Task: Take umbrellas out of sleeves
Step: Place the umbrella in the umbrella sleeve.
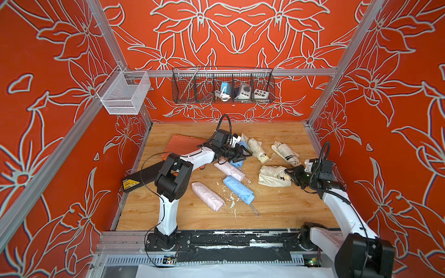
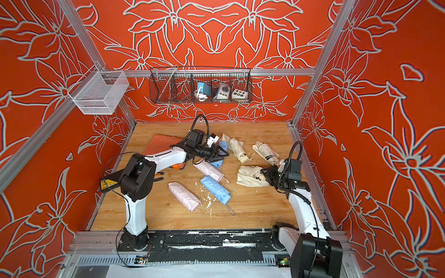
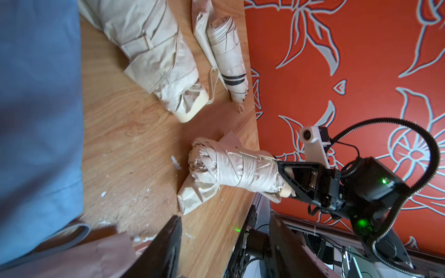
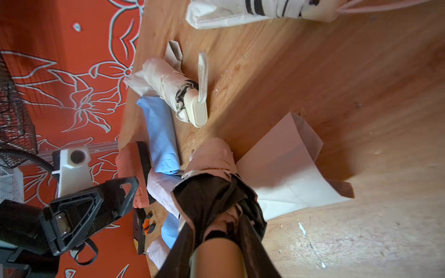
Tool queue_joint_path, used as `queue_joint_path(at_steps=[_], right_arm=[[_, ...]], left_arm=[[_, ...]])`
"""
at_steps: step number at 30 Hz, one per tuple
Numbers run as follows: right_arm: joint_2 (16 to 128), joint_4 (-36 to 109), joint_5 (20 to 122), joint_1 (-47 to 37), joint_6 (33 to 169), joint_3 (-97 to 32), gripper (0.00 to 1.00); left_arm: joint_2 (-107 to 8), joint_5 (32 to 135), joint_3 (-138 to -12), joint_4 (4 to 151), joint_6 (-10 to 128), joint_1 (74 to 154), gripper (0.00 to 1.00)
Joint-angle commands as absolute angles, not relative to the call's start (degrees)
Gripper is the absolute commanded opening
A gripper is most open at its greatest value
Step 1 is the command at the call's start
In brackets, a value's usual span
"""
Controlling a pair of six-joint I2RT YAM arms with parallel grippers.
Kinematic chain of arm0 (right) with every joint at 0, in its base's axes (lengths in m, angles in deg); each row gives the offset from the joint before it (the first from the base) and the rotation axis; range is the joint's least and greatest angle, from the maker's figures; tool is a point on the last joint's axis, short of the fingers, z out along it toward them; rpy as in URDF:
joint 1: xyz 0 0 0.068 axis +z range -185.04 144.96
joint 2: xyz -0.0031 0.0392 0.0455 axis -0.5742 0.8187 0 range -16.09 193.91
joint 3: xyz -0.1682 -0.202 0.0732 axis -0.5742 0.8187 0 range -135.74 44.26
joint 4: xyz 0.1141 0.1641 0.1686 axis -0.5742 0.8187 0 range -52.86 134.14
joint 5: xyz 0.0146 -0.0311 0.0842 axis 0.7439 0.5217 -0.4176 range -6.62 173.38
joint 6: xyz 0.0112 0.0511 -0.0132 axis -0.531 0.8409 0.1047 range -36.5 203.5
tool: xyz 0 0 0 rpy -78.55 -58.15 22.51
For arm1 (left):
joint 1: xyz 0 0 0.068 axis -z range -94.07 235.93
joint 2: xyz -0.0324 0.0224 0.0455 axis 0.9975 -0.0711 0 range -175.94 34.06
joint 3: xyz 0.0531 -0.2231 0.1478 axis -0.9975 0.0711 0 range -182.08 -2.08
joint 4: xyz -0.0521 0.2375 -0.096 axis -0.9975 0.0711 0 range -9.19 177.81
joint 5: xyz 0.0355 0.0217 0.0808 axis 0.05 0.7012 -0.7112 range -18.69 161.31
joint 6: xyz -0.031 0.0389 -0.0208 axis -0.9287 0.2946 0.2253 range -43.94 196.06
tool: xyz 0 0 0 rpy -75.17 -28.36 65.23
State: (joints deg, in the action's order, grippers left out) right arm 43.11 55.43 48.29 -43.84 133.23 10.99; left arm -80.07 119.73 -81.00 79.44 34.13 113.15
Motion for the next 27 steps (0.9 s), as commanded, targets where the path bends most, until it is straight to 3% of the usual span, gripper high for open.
queue_joint_path(at_steps=[1, 9, 15, 20, 27], right_arm=[[45.1, 50.6, 46.1, -44.5, 129.6, 11.8, 0.0], [50.2, 47.6, 49.8, -47.2, 123.1, 17.0, 0.02], [57.5, 62.1, 62.5, -47.2, 116.7, 13.0, 0.4], [58.9, 62.9, 64.1, -47.2, 116.2, 12.8, 0.53], [51.8, 68.8, 70.5, -47.1, 113.4, 7.9, 0.7]], left_arm=[[-77.1, 121.6, -78.4, 79.9, 36.4, 112.0, 0.59], [-72.6, 122.2, -75.5, 82.5, 39.0, 108.8, 0.58], [-71.8, 122.5, -73.5, 81.8, 38.7, 107.3, 0.58], [-71.8, 122.5, -72.9, 81.8, 38.5, 106.8, 0.59], [-70.5, 122.1, -72.2, 82.9, 39.5, 105.3, 0.59]])
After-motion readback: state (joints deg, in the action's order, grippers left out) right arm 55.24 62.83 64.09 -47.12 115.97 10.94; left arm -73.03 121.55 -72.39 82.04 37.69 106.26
